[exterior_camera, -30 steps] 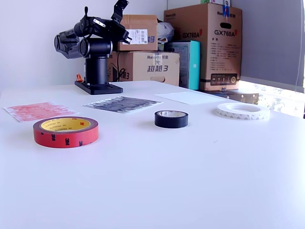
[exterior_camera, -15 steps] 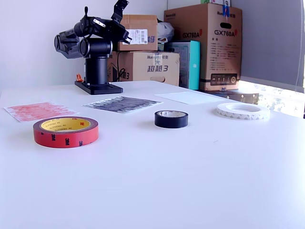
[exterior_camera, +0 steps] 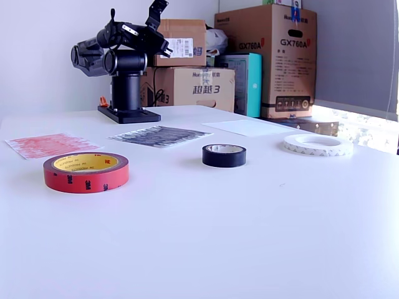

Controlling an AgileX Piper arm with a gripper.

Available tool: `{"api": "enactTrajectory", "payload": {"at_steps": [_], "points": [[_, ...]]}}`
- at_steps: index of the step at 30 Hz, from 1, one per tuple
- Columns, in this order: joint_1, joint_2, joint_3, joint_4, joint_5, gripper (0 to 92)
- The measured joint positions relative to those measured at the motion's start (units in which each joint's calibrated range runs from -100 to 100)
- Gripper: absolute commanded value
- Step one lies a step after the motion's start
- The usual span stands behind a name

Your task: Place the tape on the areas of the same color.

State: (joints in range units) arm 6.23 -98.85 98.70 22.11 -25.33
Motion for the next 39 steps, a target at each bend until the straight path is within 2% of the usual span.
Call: {"api": "enactTrajectory", "payload": {"at_steps": [29,39], "points": [[0.8,1.2,-4.3,-0.1,0.3,0.4],[1.1,8.4,-16.1,-0.1,0.8,0.4]]}}
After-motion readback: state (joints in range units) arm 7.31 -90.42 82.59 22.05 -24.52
